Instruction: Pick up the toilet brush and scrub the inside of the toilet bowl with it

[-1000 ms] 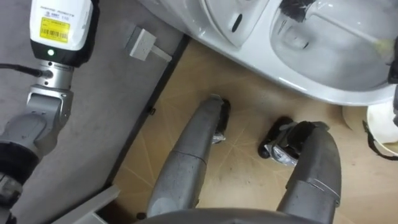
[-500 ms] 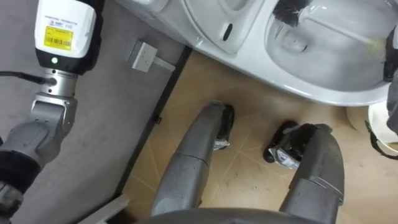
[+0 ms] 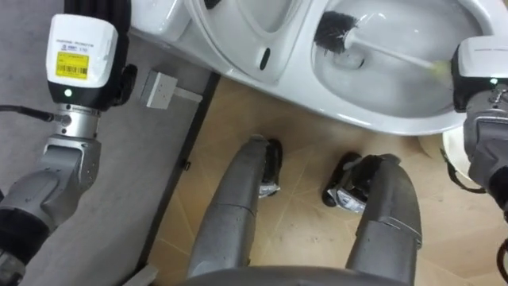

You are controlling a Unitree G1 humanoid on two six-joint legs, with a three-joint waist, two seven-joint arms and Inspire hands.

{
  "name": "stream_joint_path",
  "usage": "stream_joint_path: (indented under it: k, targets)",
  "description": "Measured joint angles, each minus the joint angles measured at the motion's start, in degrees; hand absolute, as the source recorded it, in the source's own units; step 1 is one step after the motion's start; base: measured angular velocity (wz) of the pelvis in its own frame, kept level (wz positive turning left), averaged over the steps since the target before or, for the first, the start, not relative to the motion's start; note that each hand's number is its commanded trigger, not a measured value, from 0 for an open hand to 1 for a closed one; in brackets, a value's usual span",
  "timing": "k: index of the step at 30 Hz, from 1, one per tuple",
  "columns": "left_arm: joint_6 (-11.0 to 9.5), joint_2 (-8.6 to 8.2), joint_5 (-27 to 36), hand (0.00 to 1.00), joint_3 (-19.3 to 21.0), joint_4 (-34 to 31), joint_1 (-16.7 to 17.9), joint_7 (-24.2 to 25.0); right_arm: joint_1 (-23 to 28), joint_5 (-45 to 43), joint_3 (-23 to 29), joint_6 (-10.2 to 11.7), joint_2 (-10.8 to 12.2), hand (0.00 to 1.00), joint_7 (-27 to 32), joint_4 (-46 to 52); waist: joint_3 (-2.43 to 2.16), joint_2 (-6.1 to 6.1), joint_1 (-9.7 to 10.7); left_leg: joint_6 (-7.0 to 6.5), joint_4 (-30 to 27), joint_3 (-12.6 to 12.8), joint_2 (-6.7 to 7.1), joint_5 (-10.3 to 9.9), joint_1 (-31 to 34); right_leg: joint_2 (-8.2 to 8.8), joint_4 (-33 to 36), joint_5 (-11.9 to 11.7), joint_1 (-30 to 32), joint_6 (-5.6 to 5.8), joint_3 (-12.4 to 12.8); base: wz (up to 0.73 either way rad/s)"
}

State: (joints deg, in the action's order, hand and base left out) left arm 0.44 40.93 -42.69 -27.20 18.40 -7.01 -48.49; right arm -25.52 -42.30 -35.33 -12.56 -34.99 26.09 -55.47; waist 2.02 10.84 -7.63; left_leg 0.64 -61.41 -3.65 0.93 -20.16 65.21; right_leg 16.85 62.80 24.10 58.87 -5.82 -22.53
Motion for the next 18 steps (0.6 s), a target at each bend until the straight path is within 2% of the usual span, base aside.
stream_joint_path:
  k: [4, 6, 10, 12, 13, 15, 18]
  targets:
    - [-0.01, 0.01, 0.84, 0.00, 0.04, -1.17, 0.97, 0.45, 2.12, -1.01, 0.47, 0.01, -0.20, 1.00, 0.02, 1.10, -0.41, -0.79, -0.11, -0.31, 0.01, 0.59, -0.14, -0.17, -0.33, 0.11, 0.17, 0.24, -0.10, 0.33, 0.41, 0.01]
    - [-0.10, 0.01, 0.86, 0.00, 0.03, -1.60, 1.42, 0.84, 3.37, -1.58, 0.49, -0.02, -0.64, 1.00, 0.02, 1.88, -0.40, -0.83, -0.10, -0.56, 0.01, 0.73, -0.11, -0.35, -0.87, 0.24, 0.19, 0.44, -0.67, 0.54, 0.43, 0.02]
    - [-0.75, 0.03, 0.89, 0.00, 0.04, -2.46, 1.57, 1.54, 7.22, -3.05, 0.54, 0.70, -4.07, 1.00, 0.31, 4.98, -0.46, -0.88, -0.36, -1.17, -0.05, 1.90, -0.27, -0.66, -0.98, 0.94, 0.43, 0.81, -0.96, 1.17, 0.43, 0.07]
    - [-0.82, 0.02, 0.91, 0.00, 0.03, -3.08, 1.83, 1.76, 8.72, -3.23, 0.66, 0.58, -4.79, 1.00, 0.56, 5.82, -0.63, -1.17, -0.36, -1.61, -0.40, 2.14, -0.21, -0.92, -1.09, 1.27, 1.09, 1.21, -1.02, 1.51, 0.62, 0.10]
    - [-0.84, -0.02, 1.08, 0.00, 0.01, -3.02, 1.90, 1.87, 9.83, -3.63, 0.68, 0.49, -5.59, 1.00, 0.56, 6.53, -0.64, -1.20, -0.36, -1.86, -0.49, 2.36, -0.09, -1.08, -1.29, 2.03, 1.27, 1.40, -1.29, 1.66, 0.46, 0.10]
    - [-0.81, -0.02, 1.97, 0.00, 0.01, -2.90, 2.01, 2.03, 11.58, -4.71, 0.76, 0.48, -6.90, 1.00, 0.56, 7.63, -0.64, -1.32, -0.50, -2.24, -0.45, 3.00, -0.08, -1.28, -1.69, 2.42, 1.43, 1.54, -1.52, 1.92, 0.59, 0.04]
    - [-0.78, -0.64, 2.56, 0.00, -0.10, -2.66, 1.84, 3.12, 14.50, -5.66, 0.82, 0.54, -9.66, 1.00, 0.58, 9.69, -0.66, -1.52, -0.52, -2.83, -0.53, 3.89, 0.68, -1.64, -2.44, 3.29, 2.30, 2.05, -1.57, 2.62, 1.35, 0.03]
